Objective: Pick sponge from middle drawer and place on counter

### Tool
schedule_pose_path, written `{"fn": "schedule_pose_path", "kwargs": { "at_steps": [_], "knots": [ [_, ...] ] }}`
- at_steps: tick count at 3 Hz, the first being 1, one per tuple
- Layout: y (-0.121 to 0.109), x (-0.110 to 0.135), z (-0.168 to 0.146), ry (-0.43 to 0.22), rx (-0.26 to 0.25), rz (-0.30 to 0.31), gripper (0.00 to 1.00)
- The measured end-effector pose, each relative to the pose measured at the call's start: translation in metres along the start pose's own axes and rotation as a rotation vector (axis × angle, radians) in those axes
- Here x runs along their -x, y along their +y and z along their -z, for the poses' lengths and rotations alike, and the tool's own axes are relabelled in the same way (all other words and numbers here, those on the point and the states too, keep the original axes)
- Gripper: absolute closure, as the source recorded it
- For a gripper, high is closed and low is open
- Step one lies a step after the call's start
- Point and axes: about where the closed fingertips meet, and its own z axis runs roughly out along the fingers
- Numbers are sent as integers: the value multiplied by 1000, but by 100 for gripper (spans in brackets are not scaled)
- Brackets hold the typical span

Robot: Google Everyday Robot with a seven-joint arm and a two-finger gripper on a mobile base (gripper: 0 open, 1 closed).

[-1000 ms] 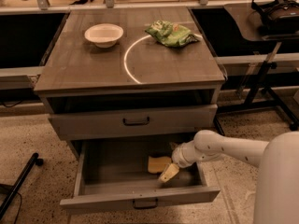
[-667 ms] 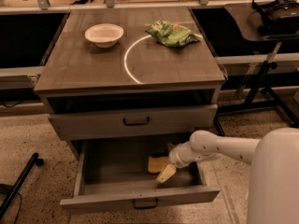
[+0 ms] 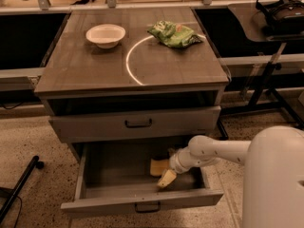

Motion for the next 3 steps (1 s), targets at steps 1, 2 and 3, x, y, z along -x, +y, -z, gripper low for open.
{"fn": "schedule_pose_path", "kwargs": {
  "at_steps": [1,2,3],
  "knots": [
    [1,-5,-8,13,-3,-2,18],
    [3,-7,-13,20,-8,0,41],
    [3,-7,-13,20,-8,1,65]
  ]
}}
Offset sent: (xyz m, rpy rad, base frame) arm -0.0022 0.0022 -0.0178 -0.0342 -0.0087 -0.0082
